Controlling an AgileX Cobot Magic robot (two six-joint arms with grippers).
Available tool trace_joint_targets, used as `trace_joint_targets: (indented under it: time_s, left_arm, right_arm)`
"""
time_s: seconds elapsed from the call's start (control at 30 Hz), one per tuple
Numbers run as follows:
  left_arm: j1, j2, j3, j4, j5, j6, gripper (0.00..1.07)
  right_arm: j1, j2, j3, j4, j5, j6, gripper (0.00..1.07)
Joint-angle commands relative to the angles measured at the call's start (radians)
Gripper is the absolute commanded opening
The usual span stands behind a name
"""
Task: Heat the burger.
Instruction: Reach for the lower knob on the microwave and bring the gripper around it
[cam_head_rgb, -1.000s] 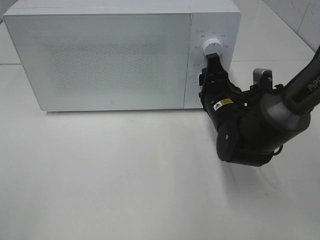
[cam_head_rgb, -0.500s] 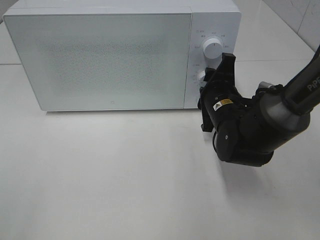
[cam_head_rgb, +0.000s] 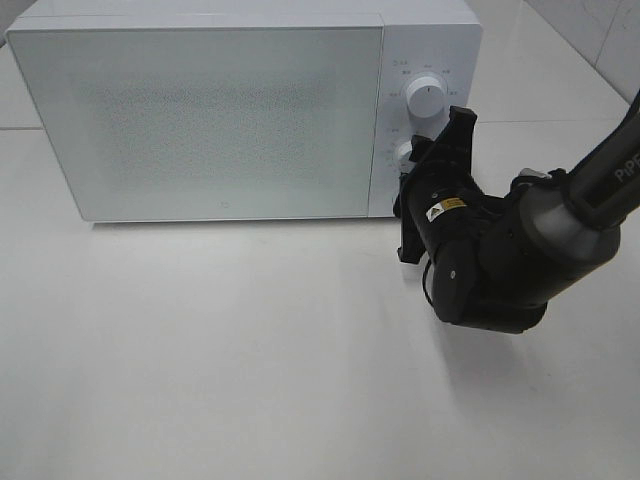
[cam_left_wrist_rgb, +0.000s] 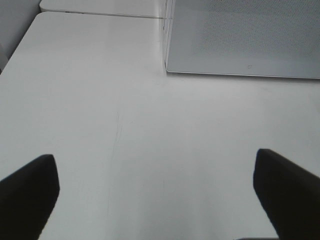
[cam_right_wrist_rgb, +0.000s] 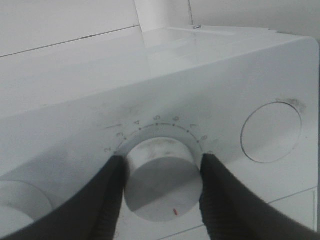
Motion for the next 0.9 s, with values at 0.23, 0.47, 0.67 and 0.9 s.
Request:
trace_joint_targets:
  time_s: [0.23,0.47,0.67,0.9]
  left_arm:
    - [-0.001,-0.003,0.003,-0.002,-0.011,0.002,0.98]
    - [-0.001,-0.003,0.003,-0.002,-0.011,0.002,0.98]
    - [-0.001,-0.003,0.003,-0.002,-0.011,0.002,0.98]
    - [-0.001,-0.003,0.003,-0.002,-0.011,0.002,0.98]
  right_arm:
    - [0.010,-0.008,-0.037,-0.140,-0.098,-0.033,0.05]
    - [0.010,-0.008,-0.037,-0.118,-0.098,-0.033,0.10]
    - [0.010,-0.008,-0.032,-0.036,-0.112,-0.069,0.26]
    - [0.010,-0.012,-0.009,0.050,-0.175,-0.159,0.56]
